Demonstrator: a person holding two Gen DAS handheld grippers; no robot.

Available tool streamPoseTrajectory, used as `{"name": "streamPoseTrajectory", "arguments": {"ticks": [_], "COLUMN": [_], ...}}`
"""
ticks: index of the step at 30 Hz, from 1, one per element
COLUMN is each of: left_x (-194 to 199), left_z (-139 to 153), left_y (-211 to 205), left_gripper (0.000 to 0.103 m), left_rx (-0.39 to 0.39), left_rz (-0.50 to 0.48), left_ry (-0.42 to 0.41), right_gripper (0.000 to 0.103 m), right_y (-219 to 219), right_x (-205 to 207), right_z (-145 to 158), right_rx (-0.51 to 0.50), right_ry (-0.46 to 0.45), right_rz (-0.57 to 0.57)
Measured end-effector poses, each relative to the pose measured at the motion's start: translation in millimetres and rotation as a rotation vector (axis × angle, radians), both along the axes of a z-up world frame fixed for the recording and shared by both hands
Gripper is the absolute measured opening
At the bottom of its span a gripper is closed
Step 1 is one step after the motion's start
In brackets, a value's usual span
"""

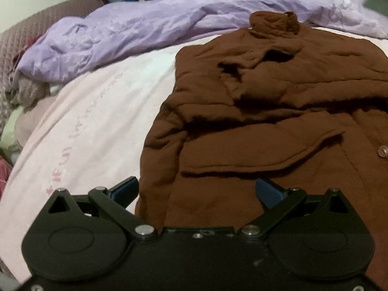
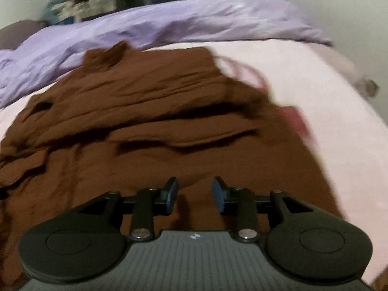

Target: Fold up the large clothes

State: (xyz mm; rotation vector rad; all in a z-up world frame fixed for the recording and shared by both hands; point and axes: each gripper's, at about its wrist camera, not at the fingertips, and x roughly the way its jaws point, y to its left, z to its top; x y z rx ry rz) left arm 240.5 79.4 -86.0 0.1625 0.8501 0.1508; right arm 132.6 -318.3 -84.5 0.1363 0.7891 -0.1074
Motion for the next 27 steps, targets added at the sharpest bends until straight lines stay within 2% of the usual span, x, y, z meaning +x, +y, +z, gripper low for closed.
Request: {"name": "streamPoseTrajectory", "arguments": {"ticks": [2,4,6,8,13,16,19,22,24,25,27], "left_x": [1,-2,-3,-8,-29,-28,-30,-28,-28,-28,-28], "left_z": [-10,-9,-4,5,19,9,-4,-16,-14,-13,-11], "left_y": [7,12,10,-1,-46,-69,-85,-89,-80,-74,-63], "left_gripper": [0.103,0.103,0.103,0.103,0.103,0.103,0.103,0.103,0.103,0.103,0.103], "left_rx": [-0.002,-0.041,-0.036,-0.033,-0.126,-0.132,-0.121,-0.079,-0.108,-0.125,-0.18], "left_rz": [0.018,0.034,0.036,0.0,-0.139,-0.189,-0.233,-0.237,-0.232,-0.228,-0.225], "left_ry": [0.041,0.02,0.005,-0.024,-0.085,-0.045,-0.001,0.022,0.023,0.022,0.026], "right_gripper": [0.041,0.033,0.033,0.033,0.033,0.033,0.033,0.033,0.032,0.029,0.019], "right_y": [-19,-36,-42,-32,20,53,82,93,88,79,61], "right_x": [0,-1,-7,-9,-17,-18,-15,-9,-7,-7,-9], "right_z": [-12,-27,-25,-19,1,5,-2,-18,-23,-23,-23], "right_rx": [0.026,0.044,0.092,0.072,0.131,0.147,0.123,0.107,0.09,0.118,0.181], "right_ry": [0.023,0.047,0.016,-0.006,-0.073,-0.074,-0.043,0.018,0.035,0.033,0.034], "right_rz": [-0.046,-0.104,-0.114,-0.108,0.08,0.198,0.291,0.315,0.29,0.281,0.259]}}
